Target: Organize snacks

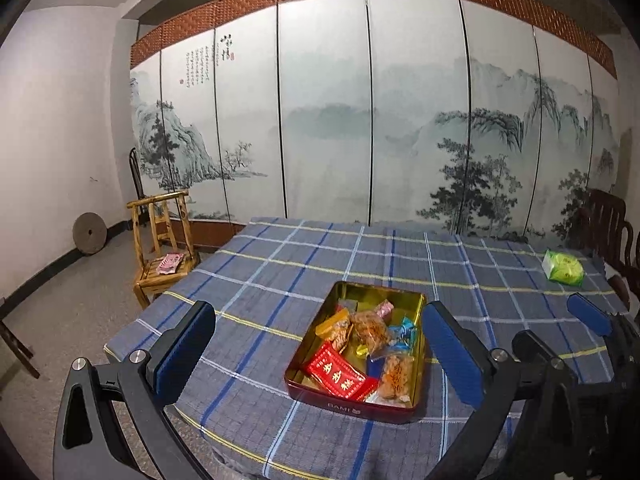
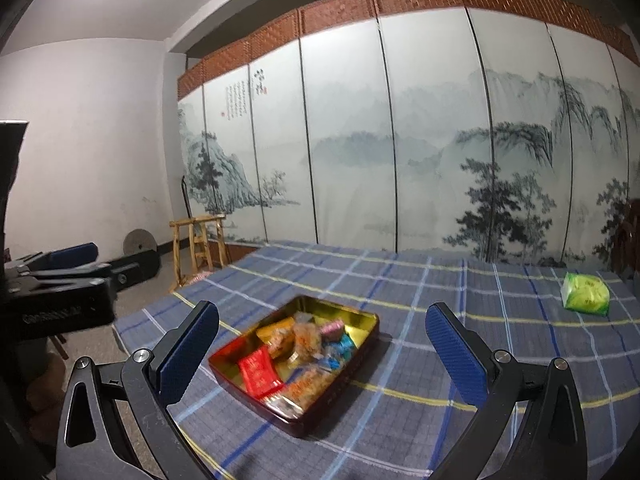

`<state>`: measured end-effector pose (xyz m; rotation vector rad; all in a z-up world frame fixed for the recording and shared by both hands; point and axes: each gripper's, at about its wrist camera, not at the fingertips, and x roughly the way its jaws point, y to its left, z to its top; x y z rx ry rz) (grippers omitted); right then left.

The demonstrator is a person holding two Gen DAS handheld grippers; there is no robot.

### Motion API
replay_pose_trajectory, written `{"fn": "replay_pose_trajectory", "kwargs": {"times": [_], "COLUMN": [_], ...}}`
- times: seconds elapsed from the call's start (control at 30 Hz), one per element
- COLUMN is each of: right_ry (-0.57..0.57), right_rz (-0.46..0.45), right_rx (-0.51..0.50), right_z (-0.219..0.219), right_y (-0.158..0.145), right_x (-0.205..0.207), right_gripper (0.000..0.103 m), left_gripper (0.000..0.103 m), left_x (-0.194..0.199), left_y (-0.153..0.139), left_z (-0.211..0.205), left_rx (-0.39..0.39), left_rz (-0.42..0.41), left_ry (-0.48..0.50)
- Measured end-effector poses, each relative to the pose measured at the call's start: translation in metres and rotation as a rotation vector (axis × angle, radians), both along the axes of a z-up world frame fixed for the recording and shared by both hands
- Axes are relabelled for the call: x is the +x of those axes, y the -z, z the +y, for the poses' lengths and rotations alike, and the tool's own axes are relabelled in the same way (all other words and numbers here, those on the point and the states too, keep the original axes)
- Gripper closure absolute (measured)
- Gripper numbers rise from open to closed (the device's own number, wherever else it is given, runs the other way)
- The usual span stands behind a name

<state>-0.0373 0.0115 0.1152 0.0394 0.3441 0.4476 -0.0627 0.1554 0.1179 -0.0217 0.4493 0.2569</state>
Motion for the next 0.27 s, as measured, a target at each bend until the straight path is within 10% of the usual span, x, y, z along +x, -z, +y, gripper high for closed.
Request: {"fn": "replay_pose_trajectory", "kwargs": {"times": [0.27], "right_ry": [0.130], "right_rz": [0.216], "right_rx": [-0.124], "right_z": [-0.079], "right_y": [0.062], "right_x": [0.064], "right_gripper": [0.000], "left_gripper": [0.001], "left_x": [0.025], "left_y": [0.019], "left_z": [-0.008], "left_rx": [-0.003], "left_rz": [0.082], "left_ry": [0.000]}}
